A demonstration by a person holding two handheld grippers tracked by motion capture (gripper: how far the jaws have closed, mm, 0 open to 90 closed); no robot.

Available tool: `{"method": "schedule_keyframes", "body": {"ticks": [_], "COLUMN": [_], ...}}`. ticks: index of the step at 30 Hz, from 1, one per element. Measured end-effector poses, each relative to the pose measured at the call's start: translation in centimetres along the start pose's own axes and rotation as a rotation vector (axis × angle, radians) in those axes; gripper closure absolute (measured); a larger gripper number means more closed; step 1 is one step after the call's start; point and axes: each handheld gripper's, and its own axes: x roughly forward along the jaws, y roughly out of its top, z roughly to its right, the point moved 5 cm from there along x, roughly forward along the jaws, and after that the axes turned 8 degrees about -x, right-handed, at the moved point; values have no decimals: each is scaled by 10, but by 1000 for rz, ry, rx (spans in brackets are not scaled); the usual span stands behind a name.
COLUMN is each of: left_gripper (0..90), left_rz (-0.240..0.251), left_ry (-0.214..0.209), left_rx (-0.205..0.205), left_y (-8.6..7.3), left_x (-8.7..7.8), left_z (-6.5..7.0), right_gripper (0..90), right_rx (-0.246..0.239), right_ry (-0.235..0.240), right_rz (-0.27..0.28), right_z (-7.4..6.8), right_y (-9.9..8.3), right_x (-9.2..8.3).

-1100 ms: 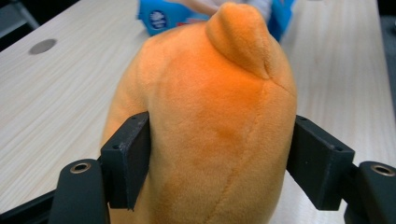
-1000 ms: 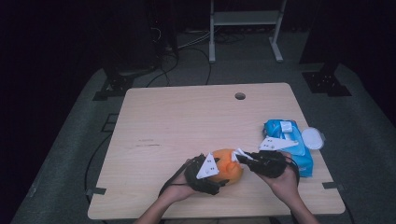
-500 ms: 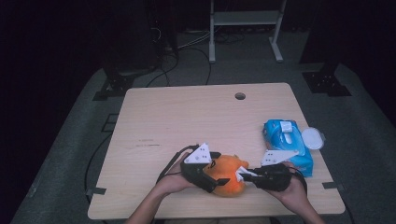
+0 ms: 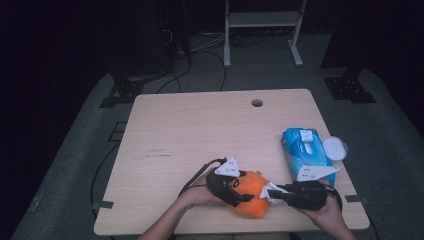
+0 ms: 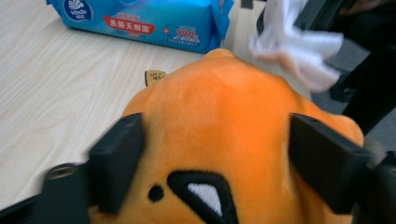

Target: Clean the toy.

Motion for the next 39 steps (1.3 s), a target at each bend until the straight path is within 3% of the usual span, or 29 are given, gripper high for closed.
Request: {"method": "schedule_keyframes", "body": {"ticks": [2,6,11,16,23,35,39], "left_gripper": [371,439,454,454,453,457,456], "left_rz": [-9,37,73,96,122,123,140], "left_ry": [11,38,74,116,167,256,307], "left_rx": [0,-25,-42,-56,-71,-89,-95], "left_y": [2,9,12,16,22,29,32], "left_x": [-2,-10,-17,-27,-38,-42,-44], "left_z": [2,-1,-7,-16,-30,-63,-77], "right_gripper": [770,770,769,687,560,525,520], "right_rx": [10,12,34,44,49,36,40], "right_ry": [-2,-43,-128,-177,-158,-136,-133], "right_rz": [23,26,-29,-93,-90,-84,-79], "right_z": [2,10,29,40,39,36,36], "right_y": [2,1,-14,-23,-24,-23,-23], "right_x": [-5,-14,-21,-16,-14,-10,-9]}}
